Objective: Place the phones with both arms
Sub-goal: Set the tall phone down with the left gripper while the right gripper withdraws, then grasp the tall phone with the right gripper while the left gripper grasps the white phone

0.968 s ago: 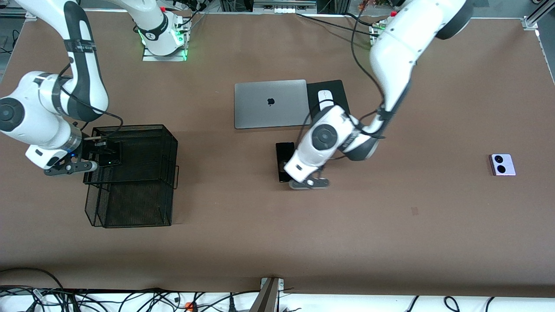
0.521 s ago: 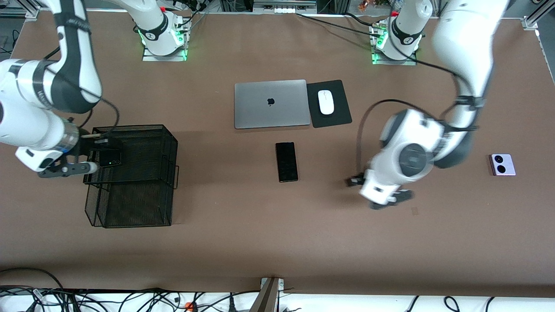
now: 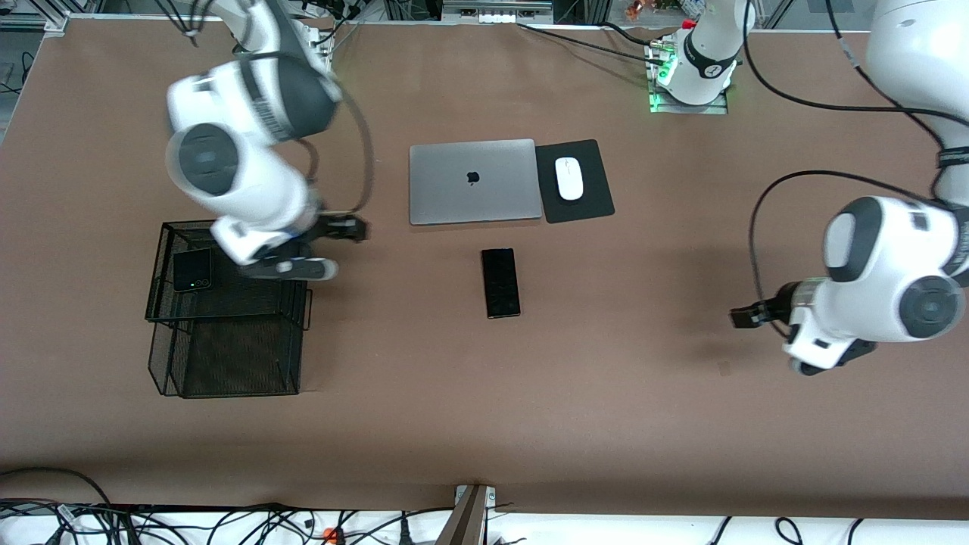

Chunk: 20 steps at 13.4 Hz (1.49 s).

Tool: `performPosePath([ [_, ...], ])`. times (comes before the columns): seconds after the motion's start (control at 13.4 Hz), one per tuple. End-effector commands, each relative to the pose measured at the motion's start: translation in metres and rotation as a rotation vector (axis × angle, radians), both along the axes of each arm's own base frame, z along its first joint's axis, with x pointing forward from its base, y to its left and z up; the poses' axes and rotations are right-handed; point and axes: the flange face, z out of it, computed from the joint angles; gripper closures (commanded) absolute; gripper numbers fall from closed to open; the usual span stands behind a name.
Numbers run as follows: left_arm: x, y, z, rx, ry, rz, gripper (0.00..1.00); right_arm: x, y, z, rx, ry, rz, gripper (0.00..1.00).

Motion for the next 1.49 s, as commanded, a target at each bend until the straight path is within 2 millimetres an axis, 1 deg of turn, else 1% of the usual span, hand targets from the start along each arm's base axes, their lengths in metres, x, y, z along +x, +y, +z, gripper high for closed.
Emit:
performPosePath([
  [0.0,-0.008,0.032,0.022,0.086,0.018,-0.139,0.00,-0.008,0.073,-0.021,-0.017,-0.049,-0.069,0.00],
  [0.07,-0.011,0.046,0.022,0.147,0.026,-0.184,0.00,-0.017,0.099,-0.035,-0.017,-0.066,-0.089,0.00],
  [0.15,-0.013,0.058,0.018,0.184,0.041,-0.196,0.00,-0.026,0.122,-0.046,-0.018,-0.096,-0.099,0.00],
  [0.22,-0.017,0.077,0.011,0.197,0.055,-0.182,0.00,-0.034,0.145,-0.060,-0.018,-0.131,-0.093,0.00],
  [0.3,-0.022,0.098,0.004,0.194,0.062,-0.180,0.00,-0.042,0.162,-0.072,-0.023,-0.150,-0.088,0.00],
  [0.37,-0.024,0.115,-0.003,0.174,0.056,-0.214,0.00,-0.048,0.177,-0.080,-0.024,-0.156,-0.087,0.00],
  [0.45,-0.027,0.140,-0.009,0.150,0.035,-0.252,0.00,-0.054,0.190,-0.093,-0.031,-0.152,-0.078,0.00],
  [0.52,-0.035,0.166,-0.020,0.128,0.025,-0.280,0.00,-0.059,0.202,-0.101,-0.034,-0.153,-0.062,0.00],
  [0.6,-0.045,0.193,-0.032,0.106,0.017,-0.299,0.00,-0.059,0.208,-0.109,-0.028,-0.161,-0.054,0.00],
  [0.74,-0.065,0.241,-0.057,0.071,-0.029,-0.354,0.00,-0.059,0.218,-0.124,0.005,-0.188,-0.002,0.00],
  [0.89,-0.081,0.285,-0.080,0.055,-0.121,-0.424,0.00,-0.059,0.225,-0.140,0.017,-0.221,0.084,0.00],
  [0.97,-0.088,0.302,-0.096,0.051,-0.167,-0.452,0.00,-0.058,0.227,-0.148,0.026,-0.240,0.131,0.00],
  [1.12,-0.103,0.329,-0.127,0.048,-0.242,-0.484,0.00,-0.061,0.236,-0.163,0.031,-0.283,0.217,0.00],
  [1.27,-0.111,0.345,-0.151,0.043,-0.290,-0.506,0.00,-0.065,0.244,-0.180,0.019,-0.320,0.289,0.00],
  [1.42,-0.114,0.350,-0.166,0.037,-0.308,-0.507,0.00,-0.067,0.247,-0.198,0.020,-0.321,0.300,0.00],
])
